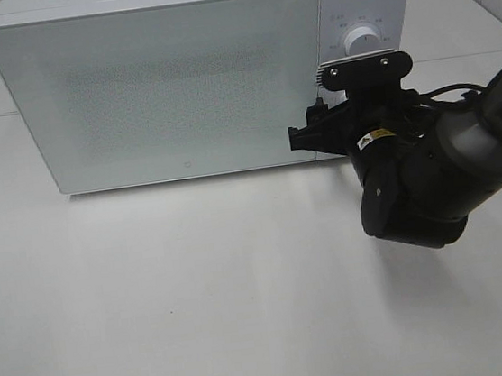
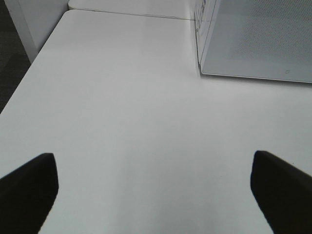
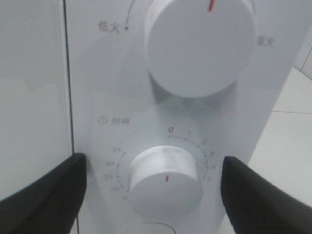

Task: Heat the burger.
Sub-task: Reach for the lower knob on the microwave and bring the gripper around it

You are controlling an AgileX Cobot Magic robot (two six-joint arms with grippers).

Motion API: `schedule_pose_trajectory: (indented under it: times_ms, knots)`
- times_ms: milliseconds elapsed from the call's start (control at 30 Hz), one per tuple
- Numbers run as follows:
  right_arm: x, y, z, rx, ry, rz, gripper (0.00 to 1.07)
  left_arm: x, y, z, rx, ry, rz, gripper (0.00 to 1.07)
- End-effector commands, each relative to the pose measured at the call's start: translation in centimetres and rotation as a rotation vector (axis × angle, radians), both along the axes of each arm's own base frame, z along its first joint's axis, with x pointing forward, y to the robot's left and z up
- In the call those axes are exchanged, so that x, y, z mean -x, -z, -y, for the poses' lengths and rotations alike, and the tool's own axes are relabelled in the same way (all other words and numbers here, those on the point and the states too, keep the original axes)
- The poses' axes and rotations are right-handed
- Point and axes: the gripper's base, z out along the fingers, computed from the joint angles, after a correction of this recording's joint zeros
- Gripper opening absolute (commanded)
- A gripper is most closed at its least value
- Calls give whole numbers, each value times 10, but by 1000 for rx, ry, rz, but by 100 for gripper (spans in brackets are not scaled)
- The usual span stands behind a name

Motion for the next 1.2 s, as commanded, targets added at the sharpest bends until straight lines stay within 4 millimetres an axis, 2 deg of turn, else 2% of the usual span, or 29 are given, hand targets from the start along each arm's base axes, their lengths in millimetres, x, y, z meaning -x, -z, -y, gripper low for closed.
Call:
schedule_pose_trajectory:
  times_ms: [33,433,533,600,633,667,700,800,833,900,1033,1200]
  knots:
    - [0,-10,6,-7,17,49,76,1,0,0,-2,-3,24,100]
    - [1,-10,5,-23,11,45,74,1,0,0,-1,-3,24,100]
    - [1,-10,5,-23,11,45,68,1,0,0,-1,-3,24,100]
    - [1,-9,5,-32,10,38,52,1,0,0,-1,-3,24,100]
    - [1,-9,5,-32,10,38,52,1,0,0,-1,-3,24,100]
    - [1,-9,4,-44,11,31,47,1,0,0,-1,-3,24,100]
    - [1,-7,3,-77,7,17,36,1,0,0,-1,-3,24,100]
    - [1,-7,3,-86,-1,16,30,1,0,0,-1,-3,24,100]
    - [1,-7,1,-90,-20,16,20,1,0,0,-1,-3,24,100]
    - [1,-8,-2,-83,-49,21,10,1,0,0,-1,-3,24,100]
    - [1,-8,-2,-103,-52,24,6,1,0,0,-1,-3,24,100]
    - [0,-10,-2,-228,-26,43,7,1,0,0,-1,-3,24,100]
